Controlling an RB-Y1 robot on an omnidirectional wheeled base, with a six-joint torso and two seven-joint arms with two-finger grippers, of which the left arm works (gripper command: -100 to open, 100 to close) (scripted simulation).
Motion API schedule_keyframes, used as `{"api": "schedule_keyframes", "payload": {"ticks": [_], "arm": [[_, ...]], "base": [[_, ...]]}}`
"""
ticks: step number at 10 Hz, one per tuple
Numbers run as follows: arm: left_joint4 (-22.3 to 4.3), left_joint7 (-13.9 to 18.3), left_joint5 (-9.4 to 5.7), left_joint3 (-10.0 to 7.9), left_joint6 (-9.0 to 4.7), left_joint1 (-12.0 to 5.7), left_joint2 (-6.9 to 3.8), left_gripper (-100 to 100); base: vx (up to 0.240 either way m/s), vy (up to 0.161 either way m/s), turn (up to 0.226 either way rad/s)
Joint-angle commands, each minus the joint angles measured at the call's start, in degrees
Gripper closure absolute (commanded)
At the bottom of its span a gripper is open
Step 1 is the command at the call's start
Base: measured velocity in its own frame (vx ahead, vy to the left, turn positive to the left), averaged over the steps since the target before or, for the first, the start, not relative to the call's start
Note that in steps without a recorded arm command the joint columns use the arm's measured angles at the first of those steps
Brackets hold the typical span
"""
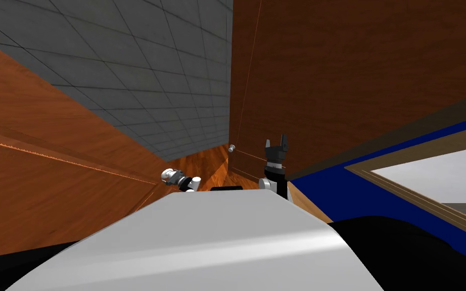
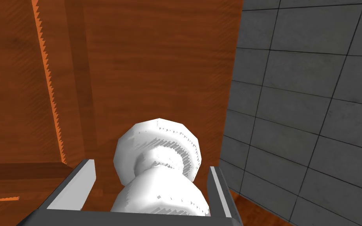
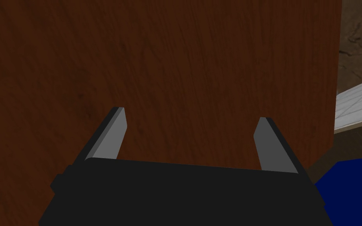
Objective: Push the door open
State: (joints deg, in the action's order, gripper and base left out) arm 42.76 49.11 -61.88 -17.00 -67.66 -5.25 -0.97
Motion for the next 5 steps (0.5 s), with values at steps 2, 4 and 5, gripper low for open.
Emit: {"api": "schedule_keyframes", "payload": {"ticks": [2, 4, 5], "arm": [[-0.52, 0.03, -1.08, -1.55, -1.70, 0.33, -0.43, 100], [-0.30, -0.70, -2.77, -3.41, -3.05, 0.40, -0.26, 100], [-0.19, -1.06, -3.60, -4.32, -3.71, 0.44, -0.15, 100]], "base": [[0.017, 0.044, -0.102], [0.060, 0.092, -0.160], [0.044, 0.106, -0.094]]}}
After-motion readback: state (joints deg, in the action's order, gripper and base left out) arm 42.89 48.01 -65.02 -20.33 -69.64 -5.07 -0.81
